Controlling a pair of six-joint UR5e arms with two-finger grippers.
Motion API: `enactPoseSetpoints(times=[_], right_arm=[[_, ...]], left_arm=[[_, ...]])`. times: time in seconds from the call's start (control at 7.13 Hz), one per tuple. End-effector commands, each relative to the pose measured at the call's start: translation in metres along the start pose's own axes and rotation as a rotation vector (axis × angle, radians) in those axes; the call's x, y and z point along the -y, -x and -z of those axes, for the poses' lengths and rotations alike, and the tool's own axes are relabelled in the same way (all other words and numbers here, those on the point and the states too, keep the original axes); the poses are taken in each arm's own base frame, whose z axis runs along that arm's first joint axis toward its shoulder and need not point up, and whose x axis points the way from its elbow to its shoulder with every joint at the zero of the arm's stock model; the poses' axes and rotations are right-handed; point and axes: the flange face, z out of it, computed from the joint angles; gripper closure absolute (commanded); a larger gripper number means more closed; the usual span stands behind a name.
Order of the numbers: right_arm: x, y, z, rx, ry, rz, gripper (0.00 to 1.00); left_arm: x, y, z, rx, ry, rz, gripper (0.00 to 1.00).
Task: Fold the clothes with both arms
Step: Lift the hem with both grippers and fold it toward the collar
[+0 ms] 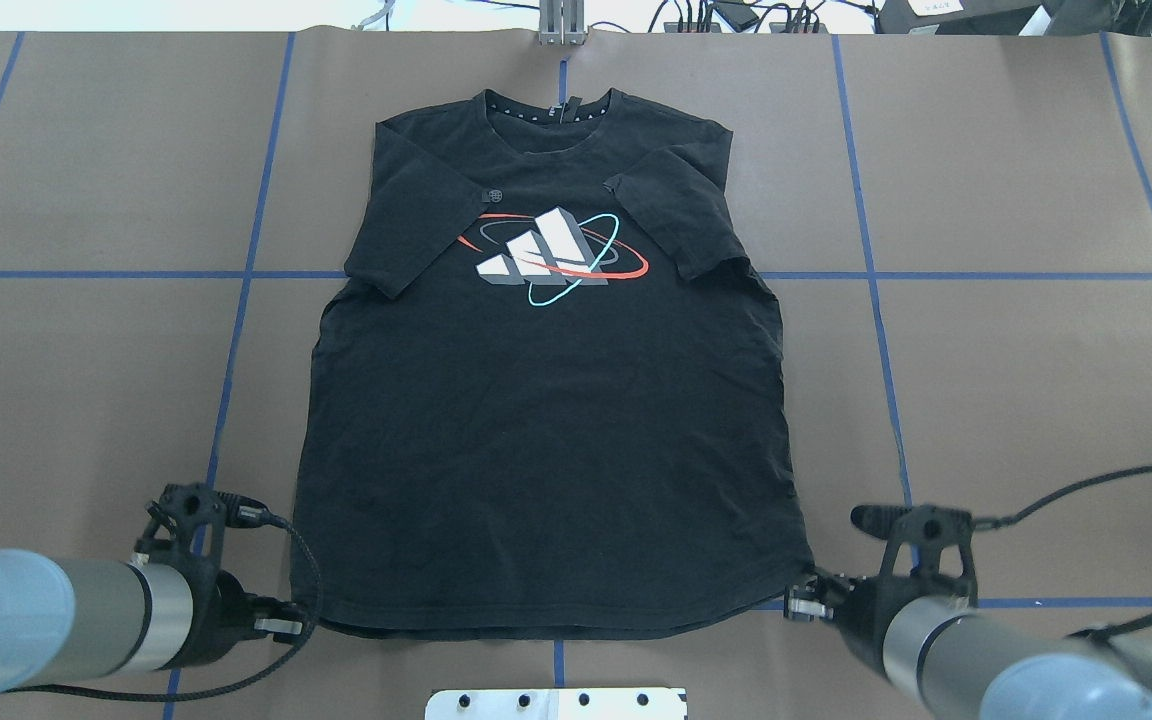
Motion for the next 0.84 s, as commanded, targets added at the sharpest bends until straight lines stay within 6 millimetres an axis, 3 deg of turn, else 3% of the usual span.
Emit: enactPoseSetpoints(times=[0.0, 0.14, 0.42, 0.56, 0.7], right_arm=[[0.061, 0.000, 0.058, 0.096, 0.094, -0.013, 1.00], [0.056, 0.010, 0.083, 0.164, 0.180, -0.002, 1.00], [0.006, 0.026, 0.098, 0.214, 0.319, 0.072, 1.00], [-0.013, 0.028, 0.116, 0.242, 0.380, 0.105, 1.00], [-0.022, 0.024, 0.135, 0.261, 0.416, 0.126, 1.00]], left_arm=[[0.028, -0.008, 0.077, -0.032, 0.004, -0.081, 1.00], [0.028, -0.014, 0.108, -0.066, 0.030, -0.091, 1.00], [0.015, -0.026, 0.139, -0.123, 0.040, -0.116, 1.00], [-0.010, -0.039, 0.137, -0.156, 0.119, -0.153, 1.00], [-0.027, -0.050, 0.155, -0.200, 0.148, -0.183, 1.00]])
